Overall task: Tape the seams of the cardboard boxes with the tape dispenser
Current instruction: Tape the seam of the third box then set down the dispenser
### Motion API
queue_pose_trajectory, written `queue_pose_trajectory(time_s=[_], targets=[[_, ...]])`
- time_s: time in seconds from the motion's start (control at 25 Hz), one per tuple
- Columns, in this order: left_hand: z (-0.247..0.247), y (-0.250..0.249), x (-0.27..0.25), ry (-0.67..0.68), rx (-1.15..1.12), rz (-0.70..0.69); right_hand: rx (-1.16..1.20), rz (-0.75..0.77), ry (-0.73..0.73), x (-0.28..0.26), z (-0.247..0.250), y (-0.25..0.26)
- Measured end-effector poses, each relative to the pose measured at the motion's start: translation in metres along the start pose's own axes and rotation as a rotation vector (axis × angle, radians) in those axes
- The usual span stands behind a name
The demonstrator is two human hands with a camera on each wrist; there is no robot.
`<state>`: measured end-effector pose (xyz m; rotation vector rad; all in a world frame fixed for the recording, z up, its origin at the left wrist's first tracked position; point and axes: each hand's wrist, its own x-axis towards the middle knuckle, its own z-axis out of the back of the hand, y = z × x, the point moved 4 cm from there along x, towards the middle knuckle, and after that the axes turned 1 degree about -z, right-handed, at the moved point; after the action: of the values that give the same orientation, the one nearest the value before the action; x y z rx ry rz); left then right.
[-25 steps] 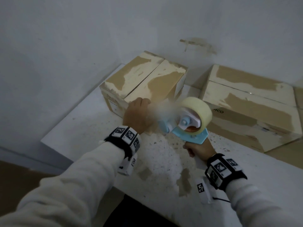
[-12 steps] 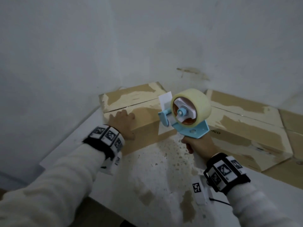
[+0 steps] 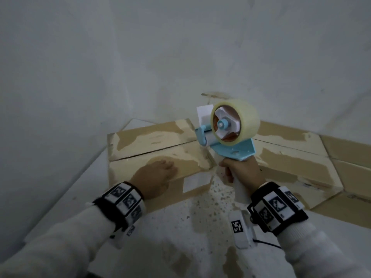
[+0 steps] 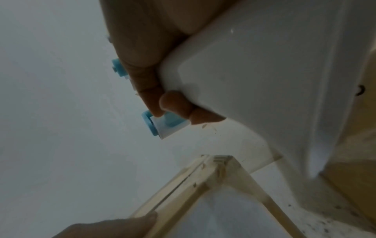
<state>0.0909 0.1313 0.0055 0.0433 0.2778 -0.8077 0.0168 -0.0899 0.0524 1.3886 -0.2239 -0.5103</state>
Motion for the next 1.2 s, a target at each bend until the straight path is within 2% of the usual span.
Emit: queue_pose_trajectory(time_s=[0.04,0.12,0.16,0.24,0.28,0.36,0.4,0.44,0.6,0.68,0.84,1.0,1.08,1.2], targets=[[0.010,0.000,-0.004,0.018,-0.006,0.024,0.010,-0.003,-0.009,0.000,0.000,0.002],[0.037,-0.003,0.001,-0.022,-0.191,0.147,0.018,0.001,-0.024,0.001,-0.001,0.004],[0.050,-0.007,0.010,-0.045,-0.344,0.228,0.030,0.007,-0.032,0.001,-0.002,0.006],[0.065,-0.015,0.035,-0.016,-0.858,0.371,0.054,0.026,-0.052,0.003,-0.005,0.009],[0.067,-0.018,0.049,0.047,-1.159,0.421,0.051,0.038,-0.063,0.003,-0.005,0.011],[0.071,-0.027,0.067,0.265,-1.638,0.443,0.037,0.059,-0.088,0.005,-0.006,0.012],[0.073,-0.030,0.071,0.338,-1.790,0.439,0.036,0.066,-0.095,0.005,-0.006,0.012],[0.072,-0.030,0.078,0.345,-1.876,0.435,0.036,0.072,-0.100,0.005,-0.006,0.011],[0.073,-0.017,0.112,0.042,-1.911,0.434,0.062,0.065,-0.135,0.005,-0.007,0.000],[0.075,-0.007,0.125,-0.023,-1.857,0.423,0.091,0.057,-0.145,0.006,-0.009,-0.007],[0.099,0.010,0.144,-0.155,-1.575,0.350,0.091,0.086,-0.154,0.005,-0.020,-0.008],[0.132,0.056,0.166,-0.335,-1.516,0.318,0.113,0.112,-0.196,-0.004,-0.012,-0.017],[0.138,0.075,0.179,-0.348,-1.466,0.314,0.100,0.063,-0.221,-0.007,-0.012,-0.031],[0.124,0.081,0.198,-0.255,-1.349,0.274,0.101,-0.010,-0.230,0.003,-0.019,-0.048]])
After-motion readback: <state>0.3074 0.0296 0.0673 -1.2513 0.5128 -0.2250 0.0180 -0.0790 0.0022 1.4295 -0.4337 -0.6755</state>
